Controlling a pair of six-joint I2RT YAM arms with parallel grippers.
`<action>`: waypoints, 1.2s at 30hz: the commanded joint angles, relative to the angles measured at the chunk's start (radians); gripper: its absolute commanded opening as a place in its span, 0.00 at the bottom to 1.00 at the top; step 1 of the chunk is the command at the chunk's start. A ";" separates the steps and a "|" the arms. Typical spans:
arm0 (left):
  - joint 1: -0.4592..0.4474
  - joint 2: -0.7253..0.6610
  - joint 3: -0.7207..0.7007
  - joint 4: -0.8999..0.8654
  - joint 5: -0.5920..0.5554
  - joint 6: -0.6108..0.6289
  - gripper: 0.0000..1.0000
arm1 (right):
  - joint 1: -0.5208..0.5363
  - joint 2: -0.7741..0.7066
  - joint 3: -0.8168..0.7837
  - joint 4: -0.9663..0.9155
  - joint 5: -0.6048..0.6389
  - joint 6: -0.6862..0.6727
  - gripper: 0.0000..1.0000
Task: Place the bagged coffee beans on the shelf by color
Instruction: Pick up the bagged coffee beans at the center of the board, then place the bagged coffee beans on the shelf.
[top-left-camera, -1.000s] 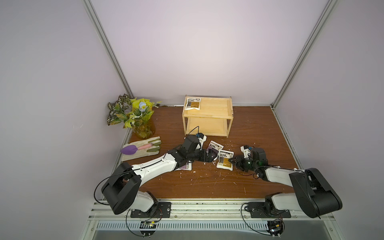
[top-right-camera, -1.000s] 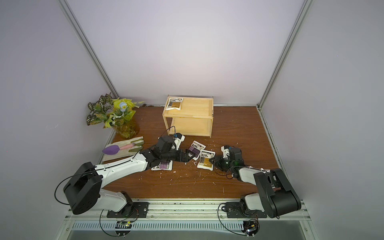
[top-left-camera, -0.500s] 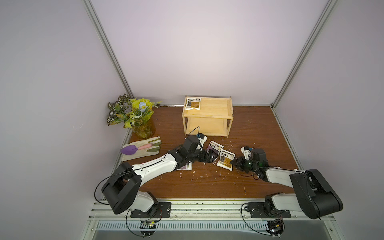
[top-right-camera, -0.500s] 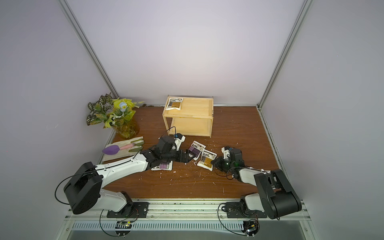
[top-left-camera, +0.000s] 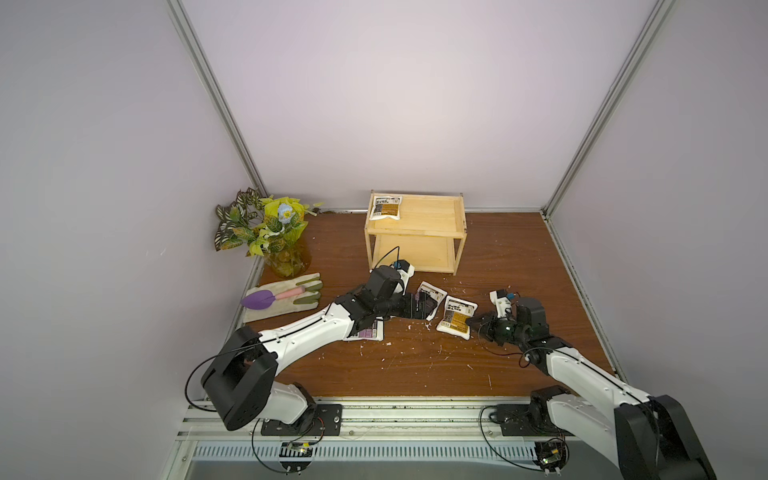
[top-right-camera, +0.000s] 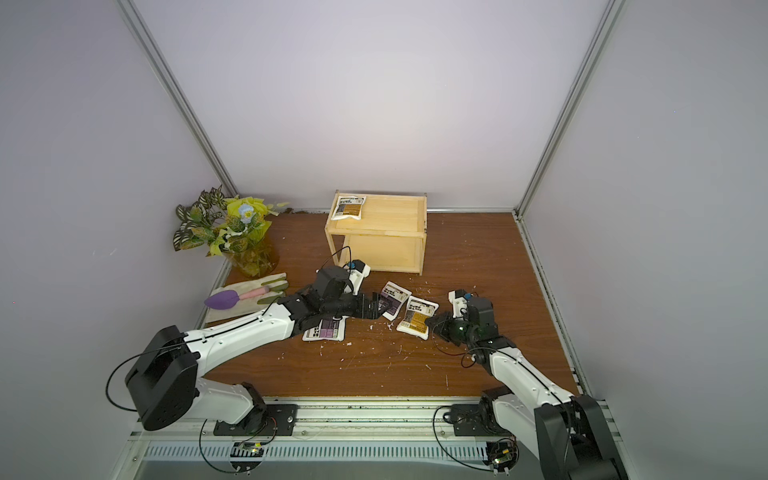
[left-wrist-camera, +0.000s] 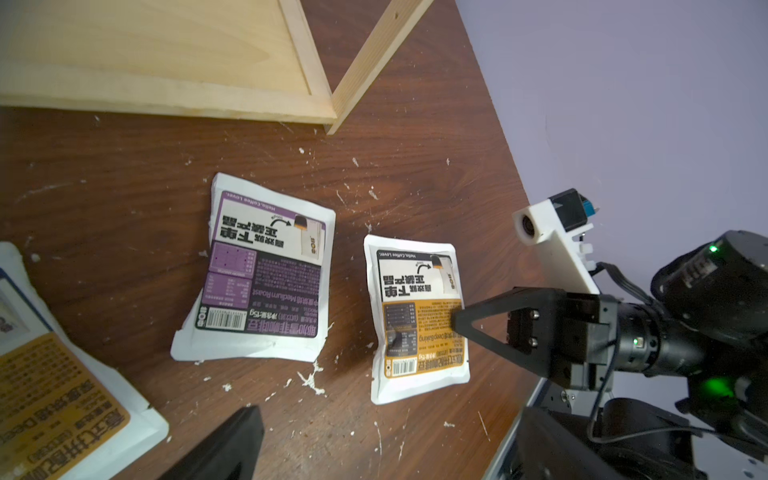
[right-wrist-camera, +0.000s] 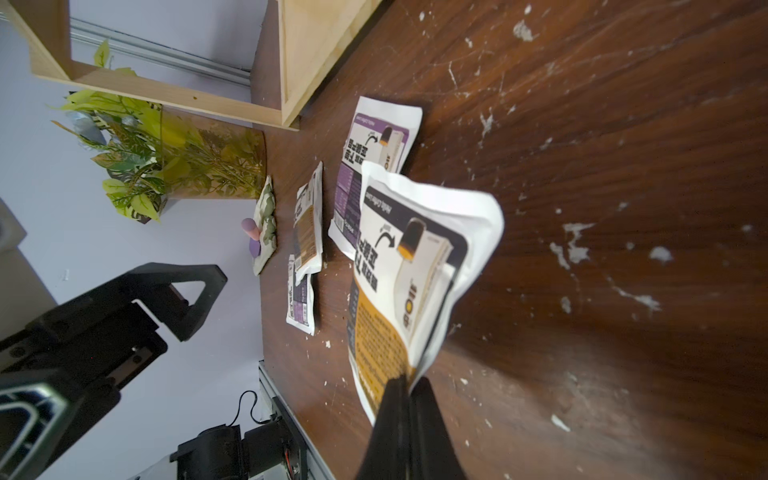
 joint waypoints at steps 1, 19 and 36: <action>-0.009 -0.036 0.059 -0.064 -0.028 0.013 0.99 | -0.003 -0.048 0.080 -0.076 -0.057 0.006 0.00; 0.221 -0.201 0.338 -0.308 -0.016 0.108 1.00 | 0.024 -0.002 0.495 -0.156 -0.238 0.009 0.00; 0.473 -0.082 0.496 -0.256 0.198 0.073 0.99 | 0.071 0.348 0.950 -0.145 -0.176 -0.017 0.00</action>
